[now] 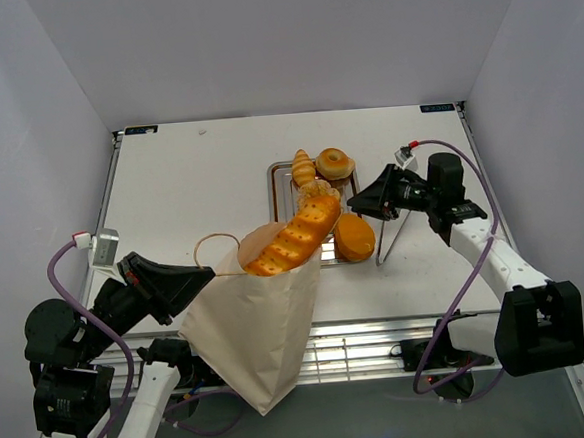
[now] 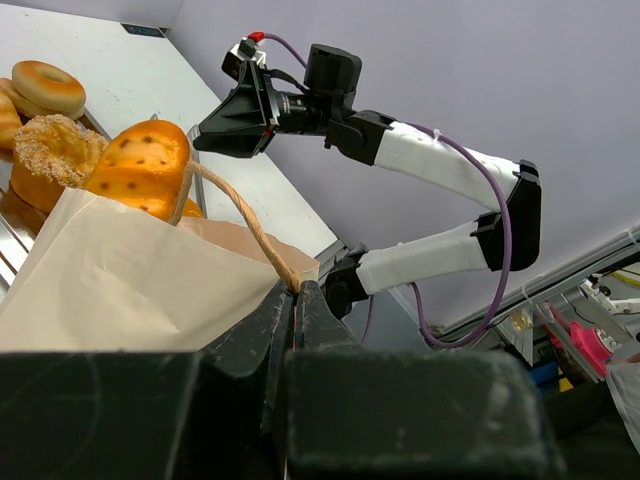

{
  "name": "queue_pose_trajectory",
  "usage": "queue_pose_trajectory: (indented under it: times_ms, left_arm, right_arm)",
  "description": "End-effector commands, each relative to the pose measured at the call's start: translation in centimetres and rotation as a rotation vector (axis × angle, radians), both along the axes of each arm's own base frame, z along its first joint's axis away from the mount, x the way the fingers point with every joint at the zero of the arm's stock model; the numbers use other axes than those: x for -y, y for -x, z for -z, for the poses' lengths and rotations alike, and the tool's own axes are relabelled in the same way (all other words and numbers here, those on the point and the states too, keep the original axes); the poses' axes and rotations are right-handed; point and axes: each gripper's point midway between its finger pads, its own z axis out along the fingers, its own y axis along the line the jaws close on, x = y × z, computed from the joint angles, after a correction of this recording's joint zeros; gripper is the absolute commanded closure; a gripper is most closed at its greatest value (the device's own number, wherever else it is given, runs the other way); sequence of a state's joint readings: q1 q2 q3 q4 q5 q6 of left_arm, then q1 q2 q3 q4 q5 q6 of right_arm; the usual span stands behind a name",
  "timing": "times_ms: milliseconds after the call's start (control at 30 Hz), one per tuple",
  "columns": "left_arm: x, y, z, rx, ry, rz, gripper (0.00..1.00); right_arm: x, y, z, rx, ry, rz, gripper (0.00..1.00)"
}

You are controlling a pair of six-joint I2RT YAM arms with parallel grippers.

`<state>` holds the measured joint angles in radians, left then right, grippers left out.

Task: Place the fake bread into the paper bag
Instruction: Adjust the paper bag at the center of the board.

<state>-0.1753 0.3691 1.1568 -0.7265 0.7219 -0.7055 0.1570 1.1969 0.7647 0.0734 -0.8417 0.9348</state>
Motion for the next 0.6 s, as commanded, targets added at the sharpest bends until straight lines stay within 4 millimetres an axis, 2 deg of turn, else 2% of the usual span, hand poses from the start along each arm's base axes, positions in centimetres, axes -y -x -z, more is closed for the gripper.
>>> queue_pose_trajectory:
  times_ms: [0,567]
  left_arm:
    - [-0.2,0.3,-0.9,0.037,-0.002,-0.007,1.0]
    - [-0.1,0.2,-0.9,0.038,0.01,-0.004,1.0]
  right_arm:
    - [-0.2,-0.4,-0.3,0.007,-0.015,-0.038,0.56]
    - [-1.5,-1.0,1.2,-0.083,-0.092,-0.083,0.58]
